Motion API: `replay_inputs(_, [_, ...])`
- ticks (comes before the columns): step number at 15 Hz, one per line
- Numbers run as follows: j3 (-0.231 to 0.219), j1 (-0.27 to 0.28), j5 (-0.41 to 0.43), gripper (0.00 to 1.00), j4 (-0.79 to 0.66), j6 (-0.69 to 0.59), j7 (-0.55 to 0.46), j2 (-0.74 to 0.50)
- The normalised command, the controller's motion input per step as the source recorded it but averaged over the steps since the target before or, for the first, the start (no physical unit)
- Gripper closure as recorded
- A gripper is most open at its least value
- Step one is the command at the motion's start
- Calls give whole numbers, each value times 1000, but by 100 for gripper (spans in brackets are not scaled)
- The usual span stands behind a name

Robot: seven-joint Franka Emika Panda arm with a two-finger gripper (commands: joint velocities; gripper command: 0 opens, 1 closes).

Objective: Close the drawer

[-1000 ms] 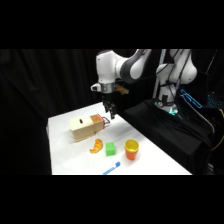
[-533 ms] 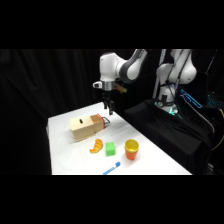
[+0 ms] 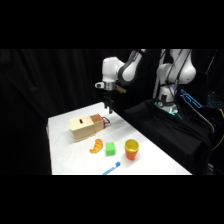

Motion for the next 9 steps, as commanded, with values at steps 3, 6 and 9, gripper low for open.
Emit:
replay_inputs(3, [100,-24,532,0,142,313,-419,337])
replay_inputs(6, [138,-32,421,0,185,272,-339,341])
replay_inputs(9, [125,-47,234,0,153,278,-218,282])
